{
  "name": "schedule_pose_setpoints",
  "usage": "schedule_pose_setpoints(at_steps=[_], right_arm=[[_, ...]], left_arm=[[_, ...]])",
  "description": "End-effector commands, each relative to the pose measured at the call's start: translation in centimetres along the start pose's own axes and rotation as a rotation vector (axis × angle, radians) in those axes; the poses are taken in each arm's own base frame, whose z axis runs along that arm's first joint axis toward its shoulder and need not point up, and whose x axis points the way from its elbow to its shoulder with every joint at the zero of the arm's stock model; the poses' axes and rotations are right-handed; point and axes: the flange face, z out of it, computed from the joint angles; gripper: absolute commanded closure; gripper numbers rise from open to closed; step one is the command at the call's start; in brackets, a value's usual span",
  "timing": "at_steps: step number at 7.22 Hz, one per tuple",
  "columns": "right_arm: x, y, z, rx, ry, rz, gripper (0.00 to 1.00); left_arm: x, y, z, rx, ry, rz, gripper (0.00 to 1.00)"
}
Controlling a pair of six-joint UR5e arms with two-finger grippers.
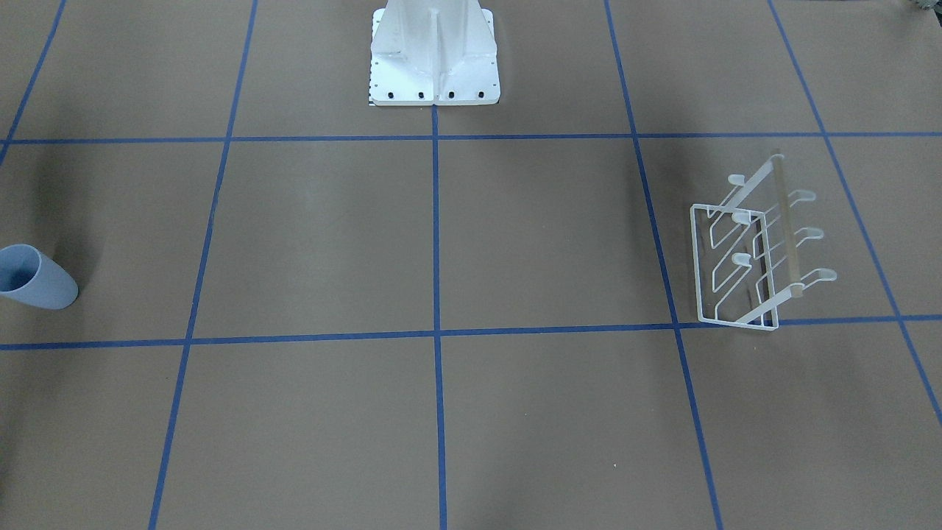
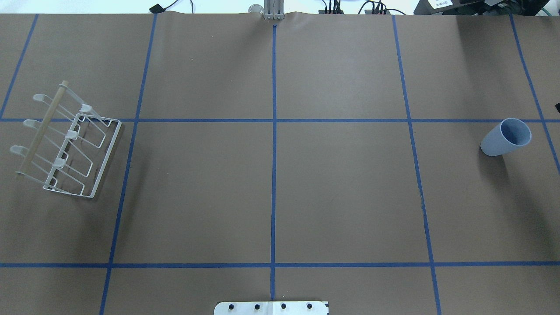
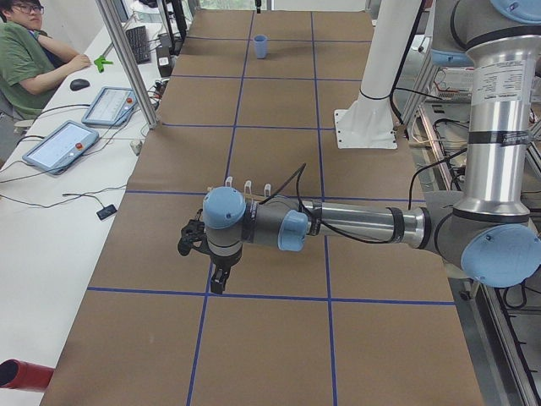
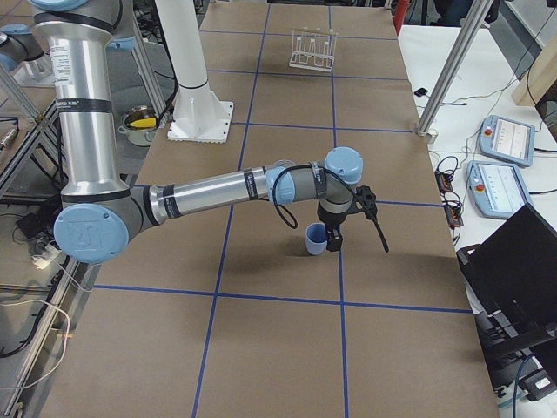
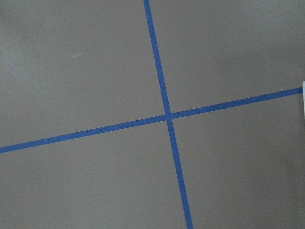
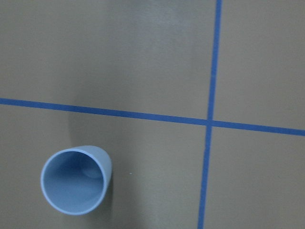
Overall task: Hang cup on cup holder
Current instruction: 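Lower the right gripper into the light blue cup's mouth and grasp its rim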
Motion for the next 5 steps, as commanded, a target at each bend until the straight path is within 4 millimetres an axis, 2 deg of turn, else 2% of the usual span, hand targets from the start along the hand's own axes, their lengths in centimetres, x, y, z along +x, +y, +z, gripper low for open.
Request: schedule_pose_setpoints(at_steps=[1,4,5], right_arm=[[-2.4,-0.1,5.3,-0.059,-0.028,-0.09,0.0],[-0.5,-0.6,7.9,-0.105,0.008,-0.056,0.0],[0.0,-1.7,8.5,-0.115,0.008,-0.044,0.0]], left_arm=[[0.1,-0.1,-0.1,0.001,0.001,0.004,0.02],[0.3,-0.5,-0.3,0.008,0.003,0.006,0.02],[0.3,-0.5,-0.3,0.009,0.003,0.007,0.02]])
